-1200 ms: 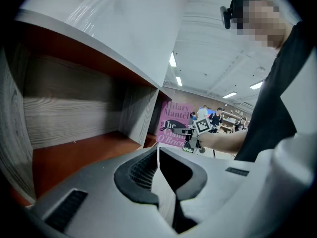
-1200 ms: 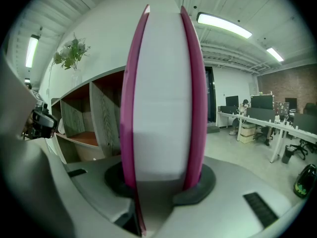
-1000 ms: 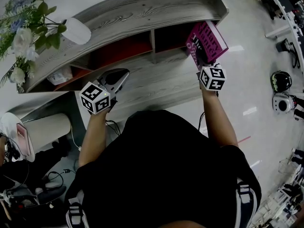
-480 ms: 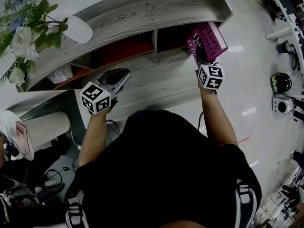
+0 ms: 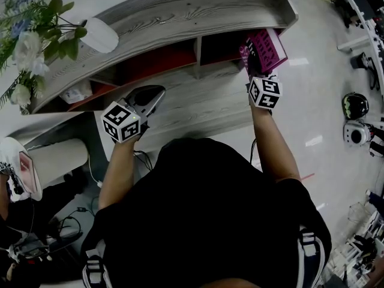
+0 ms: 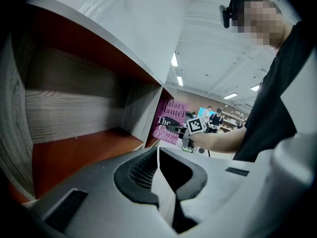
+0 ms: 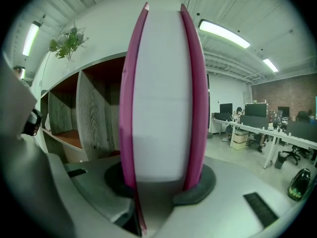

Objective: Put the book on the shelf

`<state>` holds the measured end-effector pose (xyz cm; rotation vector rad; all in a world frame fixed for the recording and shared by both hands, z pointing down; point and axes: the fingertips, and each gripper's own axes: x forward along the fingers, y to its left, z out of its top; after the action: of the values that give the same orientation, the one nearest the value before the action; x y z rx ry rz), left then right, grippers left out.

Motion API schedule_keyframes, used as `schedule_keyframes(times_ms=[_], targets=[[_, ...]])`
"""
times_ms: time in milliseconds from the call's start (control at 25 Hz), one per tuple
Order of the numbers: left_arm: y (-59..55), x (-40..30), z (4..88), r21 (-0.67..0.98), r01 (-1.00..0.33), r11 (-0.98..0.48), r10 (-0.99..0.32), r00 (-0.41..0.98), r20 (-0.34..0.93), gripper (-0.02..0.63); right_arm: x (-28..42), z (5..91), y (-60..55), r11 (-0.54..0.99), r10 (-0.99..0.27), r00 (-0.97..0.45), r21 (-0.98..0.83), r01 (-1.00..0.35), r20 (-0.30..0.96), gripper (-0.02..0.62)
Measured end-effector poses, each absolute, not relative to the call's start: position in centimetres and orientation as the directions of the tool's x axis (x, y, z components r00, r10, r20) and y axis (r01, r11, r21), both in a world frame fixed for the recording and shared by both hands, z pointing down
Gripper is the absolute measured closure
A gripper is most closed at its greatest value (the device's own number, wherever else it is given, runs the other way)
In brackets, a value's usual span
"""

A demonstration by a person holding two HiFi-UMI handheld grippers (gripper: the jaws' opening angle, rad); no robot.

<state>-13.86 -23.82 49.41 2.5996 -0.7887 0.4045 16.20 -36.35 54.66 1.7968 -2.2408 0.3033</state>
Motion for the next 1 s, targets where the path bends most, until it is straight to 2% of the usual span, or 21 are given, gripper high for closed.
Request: schedule_keyframes(times_ms=[1000], targets=[[-24.2, -14.0, 50.1, 0.291, -0.595, -0.749, -0.472, 0.788, 0.394, 0.575, 15.8, 55.1, -39.1, 0.191, -0.937, -0.181, 0.002, -0.982, 0.298, 0.443]])
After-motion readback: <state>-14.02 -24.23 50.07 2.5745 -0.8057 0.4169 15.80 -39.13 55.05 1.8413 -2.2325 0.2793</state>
